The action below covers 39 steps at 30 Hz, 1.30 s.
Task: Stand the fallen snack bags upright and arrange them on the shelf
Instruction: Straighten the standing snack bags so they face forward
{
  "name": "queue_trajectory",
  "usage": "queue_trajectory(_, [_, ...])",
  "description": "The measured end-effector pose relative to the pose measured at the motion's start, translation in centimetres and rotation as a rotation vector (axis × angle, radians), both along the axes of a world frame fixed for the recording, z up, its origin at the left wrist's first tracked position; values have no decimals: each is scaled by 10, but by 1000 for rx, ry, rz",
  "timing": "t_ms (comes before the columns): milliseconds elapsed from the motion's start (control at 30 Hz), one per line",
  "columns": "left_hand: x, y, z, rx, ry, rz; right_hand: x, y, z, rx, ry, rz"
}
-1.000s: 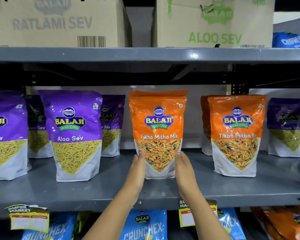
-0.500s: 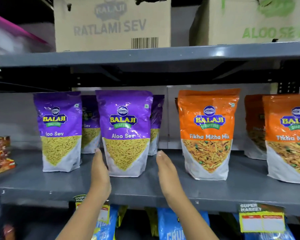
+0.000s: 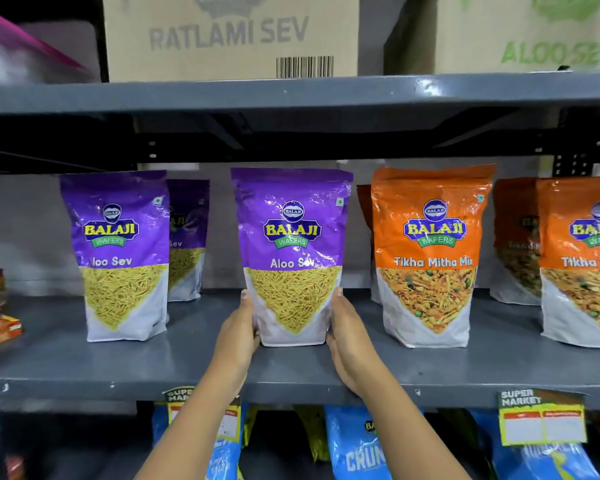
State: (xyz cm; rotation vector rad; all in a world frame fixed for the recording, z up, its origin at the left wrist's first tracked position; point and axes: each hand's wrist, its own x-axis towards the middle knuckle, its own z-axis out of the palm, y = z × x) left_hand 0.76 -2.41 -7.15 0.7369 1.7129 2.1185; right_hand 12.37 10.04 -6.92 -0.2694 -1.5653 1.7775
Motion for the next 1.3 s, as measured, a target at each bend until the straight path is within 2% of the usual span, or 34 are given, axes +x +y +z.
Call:
queue_trajectory(300, [-24, 9, -20, 40, -24, 74, -2, 3, -2, 27, 0, 1])
queue_trajectory(433, [-2, 3, 0, 82, -50, 180, 13, 5, 8, 28, 6, -207])
queue_trajectory(567, [46, -4, 17, 261, 111, 383, 34, 6, 22, 117, 50, -341])
queue_trajectory(733, [106, 24, 4, 457, 269, 300, 80, 20, 12, 142, 167, -426])
queue_trajectory(833, [140, 53, 0, 416, 387, 214, 124, 50, 9, 127, 261, -568])
queue_trajectory(900, [159, 74, 2, 374, 381, 145, 162, 75, 11, 141, 319, -703])
queue_trajectory(1000, [177, 109, 8, 222, 285, 19, 218, 129, 12, 276, 159, -943])
queue_trajectory(1067, [178, 133, 13, 115, 198, -36, 251, 171, 14, 347, -67, -1112])
queue_trajectory(1133, [171, 152, 20, 49, 88, -57, 279, 204, 18, 322, -314, -1203])
queue_trajectory(1200, [160, 166, 22, 57, 18, -104, 299, 229, 20, 289, -449, -1136])
queue_trajectory(1300, [158, 174, 21, 79, 3, -152, 310, 249, 16, 330, -483, -951])
